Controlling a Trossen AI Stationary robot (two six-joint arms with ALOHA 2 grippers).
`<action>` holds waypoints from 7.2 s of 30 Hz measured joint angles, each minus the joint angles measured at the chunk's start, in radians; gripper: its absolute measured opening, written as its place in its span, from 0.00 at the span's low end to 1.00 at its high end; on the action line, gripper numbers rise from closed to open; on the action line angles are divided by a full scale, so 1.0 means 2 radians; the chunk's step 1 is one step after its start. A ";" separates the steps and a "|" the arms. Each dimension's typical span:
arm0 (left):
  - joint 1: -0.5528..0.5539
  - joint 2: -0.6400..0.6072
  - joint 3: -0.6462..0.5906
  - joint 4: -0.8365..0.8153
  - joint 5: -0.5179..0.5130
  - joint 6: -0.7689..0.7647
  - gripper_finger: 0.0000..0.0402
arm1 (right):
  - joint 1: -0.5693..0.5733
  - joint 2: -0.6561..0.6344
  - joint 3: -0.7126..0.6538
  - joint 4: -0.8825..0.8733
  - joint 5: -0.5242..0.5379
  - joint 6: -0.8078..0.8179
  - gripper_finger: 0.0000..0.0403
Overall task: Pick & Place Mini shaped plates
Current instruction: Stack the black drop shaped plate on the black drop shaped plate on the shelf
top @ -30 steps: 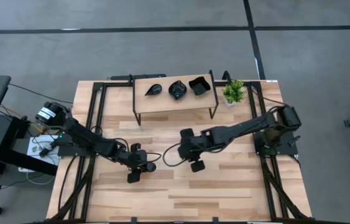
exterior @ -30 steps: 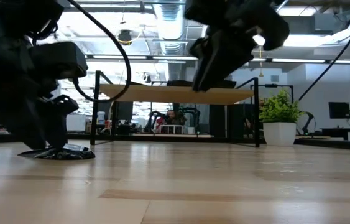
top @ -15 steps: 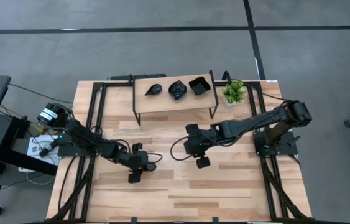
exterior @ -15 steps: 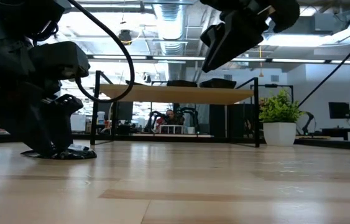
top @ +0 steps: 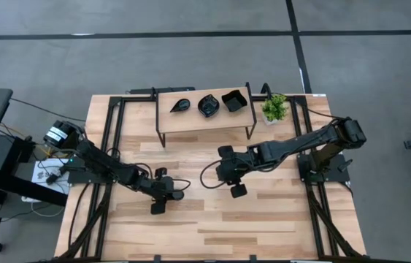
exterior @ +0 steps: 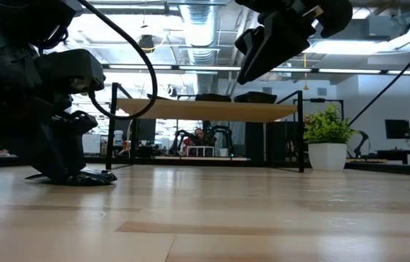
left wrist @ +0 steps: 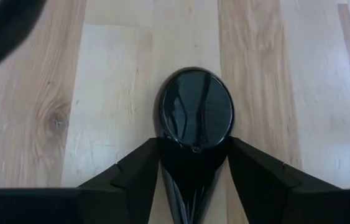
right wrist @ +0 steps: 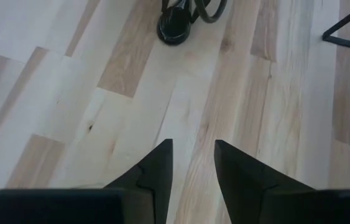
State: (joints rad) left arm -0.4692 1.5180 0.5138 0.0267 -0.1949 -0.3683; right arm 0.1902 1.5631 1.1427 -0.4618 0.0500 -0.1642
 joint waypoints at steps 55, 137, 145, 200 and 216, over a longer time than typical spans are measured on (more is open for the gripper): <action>0.000 -0.266 0.001 0.172 0.072 -0.303 0.48 | 0.006 -0.117 0.046 0.121 0.028 -0.080 0.28; 0.005 -0.266 0.000 0.238 0.068 -0.429 0.48 | 0.029 0.047 0.076 0.373 -0.029 -0.053 0.53; 0.006 -0.266 0.000 0.238 0.068 -0.429 0.48 | 0.017 0.047 0.076 0.373 -0.039 -0.051 0.49; 0.007 -0.266 0.000 0.249 0.002 -0.430 0.48 | 0.005 0.047 0.076 0.366 -0.034 -0.052 0.14; 0.007 -0.266 0.000 0.249 0.003 -0.431 0.48 | 0.005 0.047 0.076 0.367 -0.033 -0.054 0.05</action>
State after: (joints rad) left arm -0.4561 0.9867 0.5144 0.5251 -0.1898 -1.2312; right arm 0.1997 1.6569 1.2953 0.2729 -0.0151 -0.2718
